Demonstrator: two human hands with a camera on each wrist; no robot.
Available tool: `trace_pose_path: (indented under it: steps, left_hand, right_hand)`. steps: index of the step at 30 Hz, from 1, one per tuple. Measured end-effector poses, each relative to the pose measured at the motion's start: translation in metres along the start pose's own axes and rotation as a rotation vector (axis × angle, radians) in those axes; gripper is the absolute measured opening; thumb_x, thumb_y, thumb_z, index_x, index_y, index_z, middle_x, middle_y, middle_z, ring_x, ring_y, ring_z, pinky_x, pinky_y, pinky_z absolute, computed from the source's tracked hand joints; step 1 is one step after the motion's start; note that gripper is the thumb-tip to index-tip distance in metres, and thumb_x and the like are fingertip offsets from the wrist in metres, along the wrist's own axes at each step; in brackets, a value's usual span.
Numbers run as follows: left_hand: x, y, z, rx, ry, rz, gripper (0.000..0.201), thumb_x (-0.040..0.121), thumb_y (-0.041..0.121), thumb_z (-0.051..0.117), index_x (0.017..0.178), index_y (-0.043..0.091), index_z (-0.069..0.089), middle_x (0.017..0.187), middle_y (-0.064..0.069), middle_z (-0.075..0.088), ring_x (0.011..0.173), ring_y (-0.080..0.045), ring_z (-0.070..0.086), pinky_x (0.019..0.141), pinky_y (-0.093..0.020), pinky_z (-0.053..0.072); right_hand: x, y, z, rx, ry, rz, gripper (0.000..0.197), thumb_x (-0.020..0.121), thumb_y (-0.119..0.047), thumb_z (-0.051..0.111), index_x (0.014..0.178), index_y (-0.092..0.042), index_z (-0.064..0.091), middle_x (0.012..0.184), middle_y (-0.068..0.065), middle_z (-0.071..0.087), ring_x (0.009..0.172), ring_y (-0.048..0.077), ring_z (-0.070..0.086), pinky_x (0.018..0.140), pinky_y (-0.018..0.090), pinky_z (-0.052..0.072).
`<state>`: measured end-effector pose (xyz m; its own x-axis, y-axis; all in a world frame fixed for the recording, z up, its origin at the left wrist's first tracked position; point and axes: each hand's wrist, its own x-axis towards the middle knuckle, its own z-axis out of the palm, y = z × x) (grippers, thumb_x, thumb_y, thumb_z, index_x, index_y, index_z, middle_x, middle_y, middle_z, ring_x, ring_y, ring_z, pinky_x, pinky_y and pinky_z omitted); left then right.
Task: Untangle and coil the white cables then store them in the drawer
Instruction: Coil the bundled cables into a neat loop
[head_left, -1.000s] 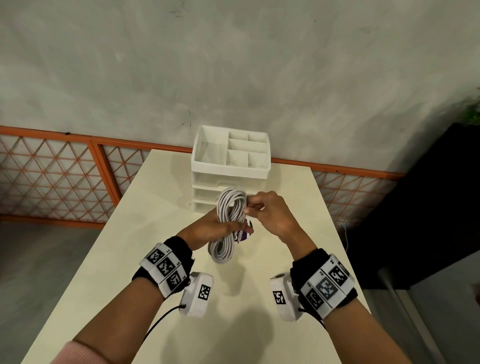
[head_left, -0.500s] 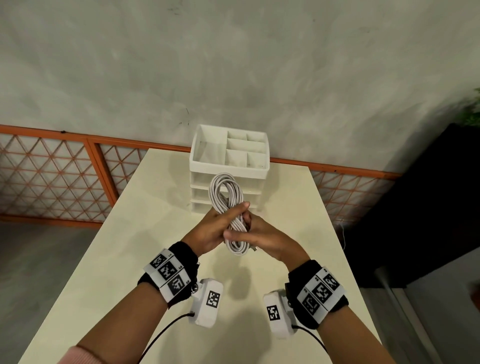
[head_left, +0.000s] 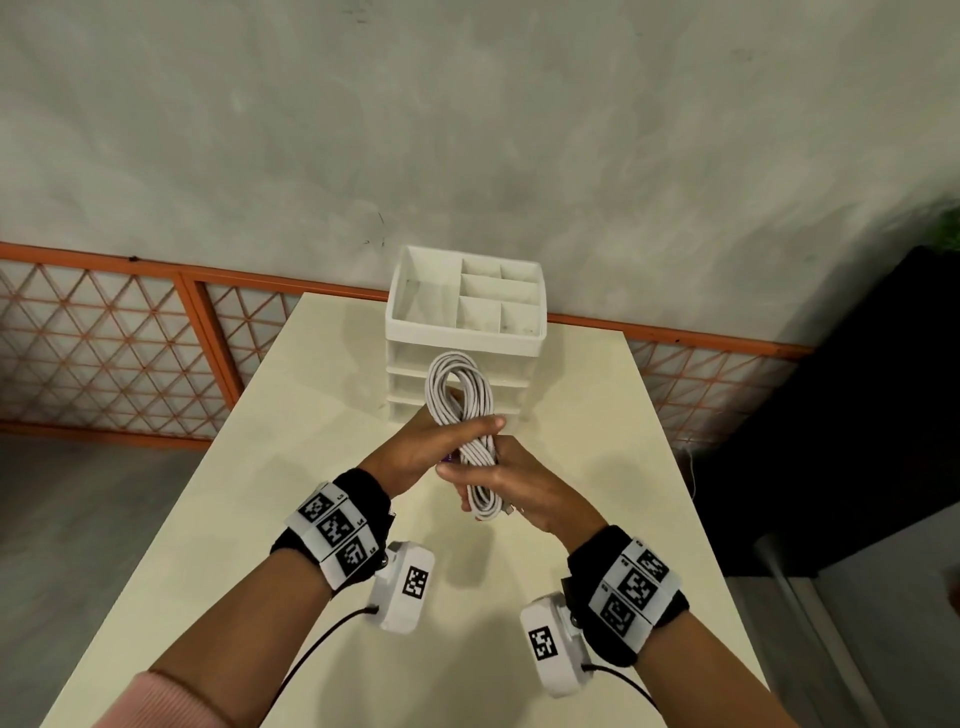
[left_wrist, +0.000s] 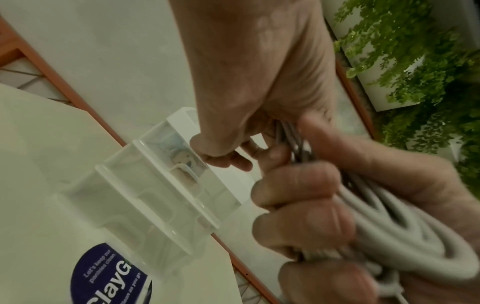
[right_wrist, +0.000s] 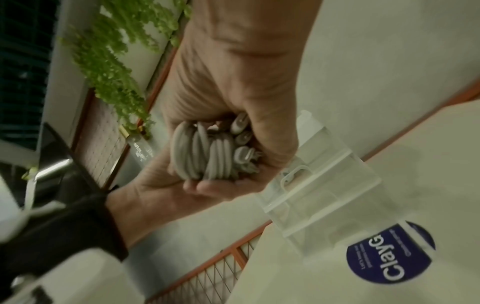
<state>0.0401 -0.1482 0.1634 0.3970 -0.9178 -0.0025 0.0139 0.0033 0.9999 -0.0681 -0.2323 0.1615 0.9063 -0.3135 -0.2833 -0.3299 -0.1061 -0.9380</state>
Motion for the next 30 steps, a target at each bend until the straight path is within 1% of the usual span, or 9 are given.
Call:
trace_pose_path:
  steps: [3, 5, 8, 12, 14, 17, 20, 26, 30]
  left_hand:
    - [-0.001, -0.006, 0.000, -0.025, -0.005, -0.013, 0.025, 0.089, 0.023, 0.064, 0.090, -0.002, 0.061, 0.081, -0.012, 0.066, 0.081, -0.026, 0.067, 0.078, -0.036, 0.052]
    - [-0.002, -0.012, 0.000, -0.075, -0.021, -0.051, 0.021, 0.088, 0.022, 0.063, 0.089, 0.001, 0.064, 0.082, -0.011, 0.068, 0.082, -0.022, 0.066, 0.080, -0.032, 0.051]
    - [-0.004, -0.016, -0.004, -0.245, -0.079, -0.137, 0.012, 0.085, 0.021, 0.067, 0.086, 0.009, 0.071, 0.081, -0.006, 0.071, 0.079, -0.017, 0.067, 0.081, -0.030, 0.050]
    - [0.004, -0.021, -0.014, -0.689, 0.015, -0.026, 0.065, 0.063, 0.033, 0.085, 0.123, 0.022, 0.060, 0.117, -0.006, 0.068, 0.107, -0.023, 0.064, 0.095, -0.036, 0.048]
    - [0.008, -0.015, -0.017, -0.753, 0.031, 0.063, 0.068, 0.064, 0.028, 0.084, 0.127, 0.029, 0.056, 0.130, -0.004, 0.062, 0.116, -0.024, 0.061, 0.097, -0.043, 0.050]
    - [0.009, -0.003, -0.011, -0.664, 0.042, 0.031, 0.026, 0.070, 0.026, 0.081, 0.088, 0.013, 0.068, 0.092, -0.006, 0.072, 0.093, -0.022, 0.069, 0.084, -0.044, 0.058]
    - [0.010, 0.002, -0.004, -0.626, 0.238, -0.028, 0.034, 0.085, 0.035, 0.063, 0.063, 0.015, 0.048, 0.055, 0.002, 0.046, 0.055, -0.010, 0.053, 0.060, -0.030, 0.057]
    - [0.016, -0.010, 0.000, -0.651, 0.512, -0.163, 0.044, 0.089, 0.031, 0.064, 0.059, 0.017, 0.035, 0.040, 0.006, 0.029, 0.034, -0.006, 0.032, 0.036, -0.016, 0.036]
    - [0.013, -0.017, -0.008, -0.724, 0.344, -0.286, 0.045, 0.089, 0.031, 0.063, 0.055, 0.018, 0.036, 0.042, 0.004, 0.032, 0.037, -0.008, 0.038, 0.045, -0.022, 0.045]
  right_hand:
    - [0.005, 0.007, 0.006, -0.124, 0.149, -0.011, 0.020, 0.078, -0.014, 0.071, 0.089, 0.000, 0.061, 0.051, 0.003, 0.054, 0.040, 0.012, 0.053, 0.046, 0.022, 0.043]
    - [0.006, 0.012, 0.006, -0.189, 0.157, -0.002, 0.008, 0.078, -0.006, 0.064, 0.078, -0.004, 0.057, 0.049, 0.004, 0.051, 0.035, 0.012, 0.050, 0.045, 0.023, 0.041]
    - [0.004, 0.014, 0.004, -0.171, 0.106, 0.031, 0.021, 0.076, -0.002, 0.061, 0.062, -0.014, 0.052, 0.042, -0.001, 0.048, 0.035, 0.014, 0.049, 0.046, 0.023, 0.038]
    - [0.002, 0.015, 0.004, -0.089, 0.016, 0.027, 0.032, 0.076, -0.004, 0.063, 0.051, -0.020, 0.051, 0.040, -0.004, 0.048, 0.037, 0.016, 0.048, 0.050, 0.028, 0.037]
    - [0.001, 0.015, 0.008, -0.054, -0.028, 0.027, 0.030, 0.078, -0.005, 0.063, 0.054, -0.018, 0.051, 0.042, -0.003, 0.048, 0.039, 0.017, 0.047, 0.049, 0.027, 0.038]
    - [-0.002, 0.015, 0.008, -0.009, -0.065, 0.031, 0.027, 0.082, -0.006, 0.064, 0.059, -0.015, 0.051, 0.044, -0.001, 0.048, 0.040, 0.016, 0.046, 0.046, 0.022, 0.041]
    - [-0.004, 0.015, 0.013, -0.029, -0.044, 0.021, 0.022, 0.083, -0.014, 0.068, 0.066, -0.012, 0.054, 0.047, 0.000, 0.051, 0.040, 0.016, 0.048, 0.048, 0.024, 0.043]
    - [0.002, 0.029, 0.021, -0.366, 0.118, -0.072, 0.025, 0.085, -0.028, 0.065, 0.068, -0.022, 0.047, 0.054, 0.001, 0.054, 0.042, 0.019, 0.053, 0.049, 0.027, 0.046]
    - [0.002, 0.033, 0.014, -0.474, 0.092, -0.018, 0.017, 0.081, -0.029, 0.064, 0.069, -0.023, 0.054, 0.056, -0.001, 0.065, 0.047, 0.012, 0.061, 0.058, 0.024, 0.050]
